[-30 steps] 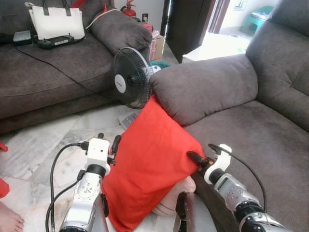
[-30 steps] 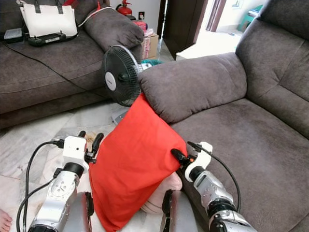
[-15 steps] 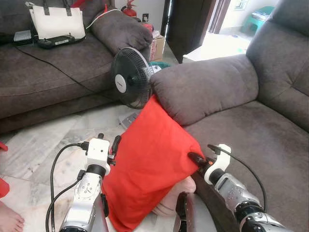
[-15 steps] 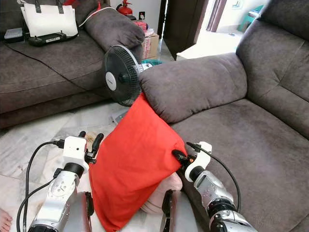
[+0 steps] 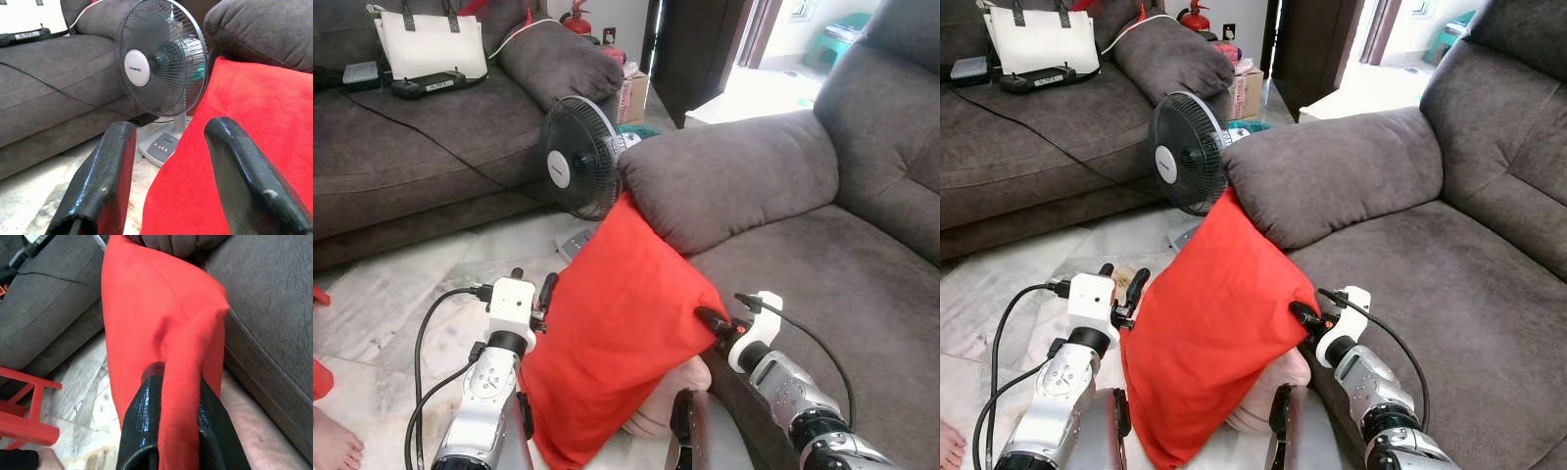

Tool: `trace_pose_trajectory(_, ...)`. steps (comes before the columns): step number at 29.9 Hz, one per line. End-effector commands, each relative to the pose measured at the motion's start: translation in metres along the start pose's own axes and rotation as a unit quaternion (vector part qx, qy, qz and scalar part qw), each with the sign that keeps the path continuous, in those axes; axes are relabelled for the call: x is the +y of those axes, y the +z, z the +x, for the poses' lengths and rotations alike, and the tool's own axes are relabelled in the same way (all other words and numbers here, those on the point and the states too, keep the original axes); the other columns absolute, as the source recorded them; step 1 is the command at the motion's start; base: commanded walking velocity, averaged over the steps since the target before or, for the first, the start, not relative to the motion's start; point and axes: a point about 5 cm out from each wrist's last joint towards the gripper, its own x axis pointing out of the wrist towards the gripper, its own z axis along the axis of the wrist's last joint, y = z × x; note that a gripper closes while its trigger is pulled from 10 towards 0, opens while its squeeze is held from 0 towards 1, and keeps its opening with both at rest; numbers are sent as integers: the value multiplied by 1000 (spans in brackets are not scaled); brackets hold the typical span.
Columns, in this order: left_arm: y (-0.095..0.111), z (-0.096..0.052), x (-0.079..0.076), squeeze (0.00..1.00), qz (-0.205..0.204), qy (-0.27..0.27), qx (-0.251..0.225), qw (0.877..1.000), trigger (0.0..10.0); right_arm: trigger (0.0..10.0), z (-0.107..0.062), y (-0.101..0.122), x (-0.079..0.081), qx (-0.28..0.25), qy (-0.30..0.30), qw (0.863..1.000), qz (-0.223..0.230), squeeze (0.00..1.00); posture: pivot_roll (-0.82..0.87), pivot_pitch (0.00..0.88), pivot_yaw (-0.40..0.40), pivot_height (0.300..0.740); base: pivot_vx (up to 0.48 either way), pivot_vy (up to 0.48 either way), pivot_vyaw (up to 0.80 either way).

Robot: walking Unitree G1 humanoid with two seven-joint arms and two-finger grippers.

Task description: Move the pillow to the sofa from floor

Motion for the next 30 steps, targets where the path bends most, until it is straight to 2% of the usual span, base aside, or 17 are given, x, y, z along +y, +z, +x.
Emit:
trace_pose_trajectory(1,-1,2,-2,0,0,-9,7,1000,10000,0,0,10,3,-23,11,999,-24,0,130,0,-130,500,0,0,0)
trace_pose_trajectory(2,-1,2,-2,0,1,-9,7,1000,10000,0,0,14,5,-34,18,998,-51,0,132,0,-128,500,0,0,0)
trace_pose_trajectory(3,-1,3,-2,0,1,-9,6,1000,10000,10000,-1,15,6,-39,19,997,-64,0,131,0,-126,500,0,0,0)
trace_pose_trajectory(8,0,2,1,0,5,-9,4,1000,10000,10000,-6,24,12,-73,26,991,-113,0,124,0,-117,500,0,0,0)
trace_pose_trajectory(9,0,3,2,0,7,-9,3,1000,10000,10000,-9,25,17,-84,33,987,-131,0,122,0,-113,500,0,0,0)
trace_pose_trajectory(10,0,3,2,0,7,-9,3,1000,10000,10000,-9,25,17,-84,33,987,-131,0,122,0,-113,500,0,0,0)
trace_pose_trajectory(13,2,3,3,0,9,-10,1,1000,10000,10000,-14,30,30,-108,42,980,-159,0,120,0,-104,500,0,0,0)
trace_pose_trajectory(15,2,2,4,0,11,-12,0,1000,10000,10000,-19,33,43,-132,45,971,-194,0,110,0,-95,500,0,0,0)
trace_pose_trajectory(19,1,3,2,0,13,-24,3,1000,10000,10000,-29,28,61,-148,67,967,-197,0,97,0,-76,500,0,0,0)
trace_pose_trajectory(24,1,4,0,0,13,-32,2,999,10000,10000,-36,24,65,-147,54,968,-198,0,89,0,-66,500,0,0,0)
trace_pose_trajectory(30,2,5,-2,0,13,-40,1,999,10000,10000,-36,21,73,-140,61,968,-197,0,93,0,-64,500,0,0,0)
